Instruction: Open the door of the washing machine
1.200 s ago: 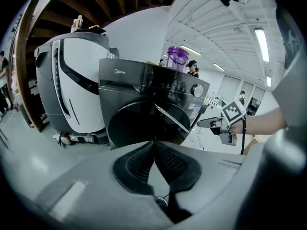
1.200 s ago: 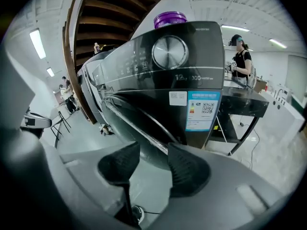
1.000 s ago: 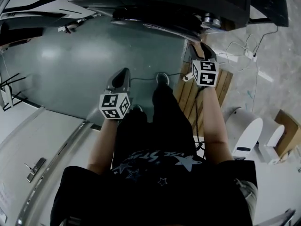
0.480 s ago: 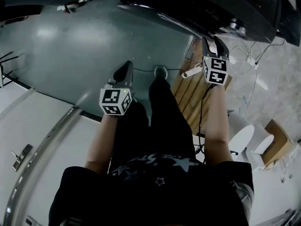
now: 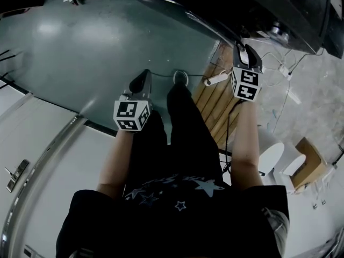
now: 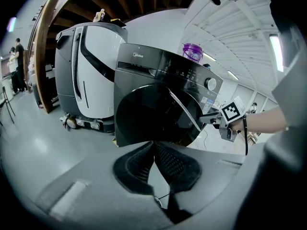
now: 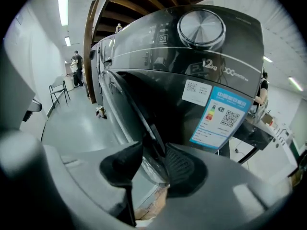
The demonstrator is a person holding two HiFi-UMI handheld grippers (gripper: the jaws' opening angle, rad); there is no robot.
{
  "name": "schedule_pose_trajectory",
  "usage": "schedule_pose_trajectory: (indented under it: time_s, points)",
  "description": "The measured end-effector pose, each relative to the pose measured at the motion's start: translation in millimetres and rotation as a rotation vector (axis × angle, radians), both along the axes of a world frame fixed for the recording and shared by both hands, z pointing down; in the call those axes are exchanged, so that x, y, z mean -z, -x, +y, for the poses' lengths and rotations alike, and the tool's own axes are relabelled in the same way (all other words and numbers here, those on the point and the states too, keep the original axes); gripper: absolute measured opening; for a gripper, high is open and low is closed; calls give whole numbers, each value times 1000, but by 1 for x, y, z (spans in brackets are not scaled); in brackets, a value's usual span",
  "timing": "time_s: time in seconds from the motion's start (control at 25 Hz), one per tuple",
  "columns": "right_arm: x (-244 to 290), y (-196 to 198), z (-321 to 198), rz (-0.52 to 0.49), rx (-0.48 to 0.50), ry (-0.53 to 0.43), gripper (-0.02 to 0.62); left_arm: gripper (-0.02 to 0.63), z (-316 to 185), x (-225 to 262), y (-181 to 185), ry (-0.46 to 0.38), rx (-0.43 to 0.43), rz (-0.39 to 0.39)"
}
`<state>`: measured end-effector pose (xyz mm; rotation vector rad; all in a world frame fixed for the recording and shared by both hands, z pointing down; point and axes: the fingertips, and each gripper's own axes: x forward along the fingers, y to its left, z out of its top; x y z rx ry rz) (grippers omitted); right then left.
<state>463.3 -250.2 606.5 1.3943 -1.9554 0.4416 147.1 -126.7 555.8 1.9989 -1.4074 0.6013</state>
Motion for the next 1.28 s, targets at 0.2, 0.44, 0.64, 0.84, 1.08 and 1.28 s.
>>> schedule_pose_trajectory:
  time_s: [0.2,0.44,0.64,0.84,1.08,1.28]
  points:
    - [-2,10,21,-6,1,28,149,12,2,0,5,-14,13,30]
    - [-4,30,47,49,23,70,143,12,20,-2,26,-15,0,45]
    - [-1,45,69,79,9,61,129,12,39,-11,49,9,-21,42]
    - [-2,62,93,111,20,73,114,12,62,-19,78,39,-25,37]
    - [-2,89,121,137,101,98,89,12,85,-23,101,50,-1,36]
    - [-5,110,145,109,157,131,74,12,102,-24,116,49,23,41]
